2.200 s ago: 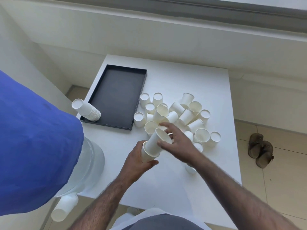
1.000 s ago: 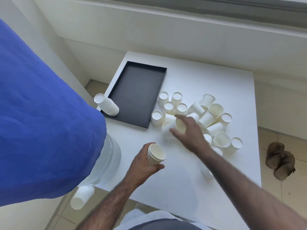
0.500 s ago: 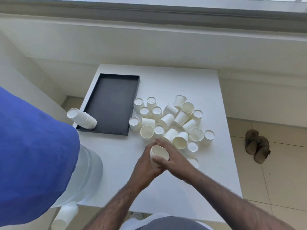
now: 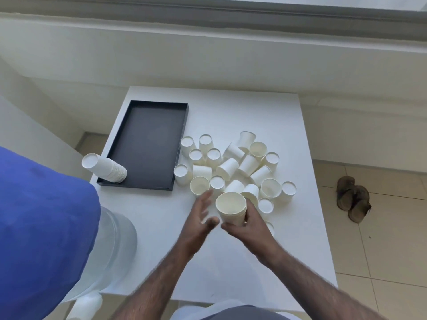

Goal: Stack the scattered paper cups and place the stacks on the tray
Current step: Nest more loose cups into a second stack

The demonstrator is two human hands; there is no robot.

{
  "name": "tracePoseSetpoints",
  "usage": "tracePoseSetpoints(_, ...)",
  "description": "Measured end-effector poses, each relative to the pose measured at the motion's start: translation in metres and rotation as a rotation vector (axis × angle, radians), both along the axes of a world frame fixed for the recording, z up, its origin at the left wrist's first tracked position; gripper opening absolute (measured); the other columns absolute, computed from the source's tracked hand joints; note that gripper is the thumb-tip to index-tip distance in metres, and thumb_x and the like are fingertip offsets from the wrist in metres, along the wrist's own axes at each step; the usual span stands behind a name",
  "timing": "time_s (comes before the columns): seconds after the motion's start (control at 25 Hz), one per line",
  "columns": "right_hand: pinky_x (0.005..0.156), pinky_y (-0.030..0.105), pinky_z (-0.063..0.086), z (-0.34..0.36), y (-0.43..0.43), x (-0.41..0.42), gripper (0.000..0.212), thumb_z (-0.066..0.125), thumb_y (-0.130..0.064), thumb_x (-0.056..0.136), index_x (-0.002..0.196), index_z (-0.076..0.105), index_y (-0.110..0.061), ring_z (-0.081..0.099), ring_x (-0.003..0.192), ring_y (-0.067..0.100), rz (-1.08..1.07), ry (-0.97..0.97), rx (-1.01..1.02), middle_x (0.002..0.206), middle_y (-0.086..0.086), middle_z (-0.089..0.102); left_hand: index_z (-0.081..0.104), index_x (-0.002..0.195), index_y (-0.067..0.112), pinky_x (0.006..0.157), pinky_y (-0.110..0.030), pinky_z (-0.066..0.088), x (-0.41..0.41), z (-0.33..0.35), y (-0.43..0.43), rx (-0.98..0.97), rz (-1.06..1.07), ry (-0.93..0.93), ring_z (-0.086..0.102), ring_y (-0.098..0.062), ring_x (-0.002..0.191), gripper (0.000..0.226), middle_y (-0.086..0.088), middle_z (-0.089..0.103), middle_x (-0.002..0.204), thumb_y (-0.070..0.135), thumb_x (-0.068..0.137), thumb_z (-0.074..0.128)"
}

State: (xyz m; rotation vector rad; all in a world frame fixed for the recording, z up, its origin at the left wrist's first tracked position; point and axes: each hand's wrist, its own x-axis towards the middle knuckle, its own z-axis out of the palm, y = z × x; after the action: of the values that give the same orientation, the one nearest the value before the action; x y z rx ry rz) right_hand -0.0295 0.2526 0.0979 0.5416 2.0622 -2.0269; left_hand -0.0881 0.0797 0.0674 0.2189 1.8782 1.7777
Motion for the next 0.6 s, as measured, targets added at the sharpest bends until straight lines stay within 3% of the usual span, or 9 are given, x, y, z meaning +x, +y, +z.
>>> tracePoseSetpoints(0.04, 0.075, 0.022, 0.055, 0.000, 0.005, 0.000, 0.054, 0.080, -0.017, 0.075, 0.121, 0.056, -0.033, 0.062, 0.093, 0.000, -0.019, -0.009, 0.032, 0.108, -0.009, 0.067, 0.038, 0.154, 0.036, 0.117, -0.036, 0.041, -0.011, -0.009, -0.003, -0.166, 0.080, 0.086, 0.043, -0.010, 0.147, 0.110, 0.015, 0.044, 0.159, 0.085, 0.063, 0.075)
tracePoseSetpoints(0.12, 0.073, 0.018, 0.054, 0.001, 0.015, 0.003, 0.055, 0.079, -0.019, 0.073, 0.119, 0.056, -0.038, 0.061, 0.089, -0.004, -0.040, -0.032, 0.062, 0.106, -0.014, 0.066, 0.036, 0.154, 0.035, 0.115, -0.038, 0.041, -0.036, -0.030, -0.010, -0.571, 0.151, 0.244, 0.040, -0.013, 0.146, 0.102, 0.014, 0.040, 0.158, 0.069, 0.070, 0.083)
tracePoseSetpoints(0.24, 0.071, 0.018, 0.053, 0.001, 0.027, 0.015, 0.052, 0.078, -0.020, 0.072, 0.117, 0.057, -0.036, 0.060, 0.085, -0.004, -0.046, -0.075, 0.091, 0.100, -0.016, 0.066, 0.027, 0.162, 0.025, 0.119, -0.040, 0.038, -0.066, -0.065, -0.005, -0.943, -0.003, 0.453, 0.035, -0.025, 0.150, 0.103, -0.004, 0.030, 0.166, 0.049, 0.081, 0.085)
tracePoseSetpoints(0.48, 0.074, 0.021, 0.054, -0.003, 0.036, 0.046, 0.056, 0.078, -0.010, 0.077, 0.120, 0.056, -0.038, 0.061, 0.090, 0.000, -0.040, -0.119, 0.174, 0.100, -0.018, 0.066, 0.018, 0.166, 0.021, 0.103, -0.038, 0.048, -0.089, -0.098, 0.019, -1.252, -0.098, 0.619, 0.047, -0.027, 0.138, 0.099, -0.008, 0.036, 0.162, 0.059, 0.090, 0.069)
tracePoseSetpoints(0.6, 0.077, 0.020, 0.054, -0.005, 0.038, 0.051, 0.057, 0.077, -0.008, 0.079, 0.119, 0.054, -0.042, 0.061, 0.094, 0.000, -0.020, -0.134, 0.242, 0.102, -0.022, 0.065, 0.032, 0.159, 0.020, 0.092, -0.038, 0.051, -0.087, -0.089, 0.026, -1.286, -0.073, 0.597, 0.054, -0.027, 0.122, 0.083, -0.006, 0.050, 0.143, 0.057, 0.093, 0.067)
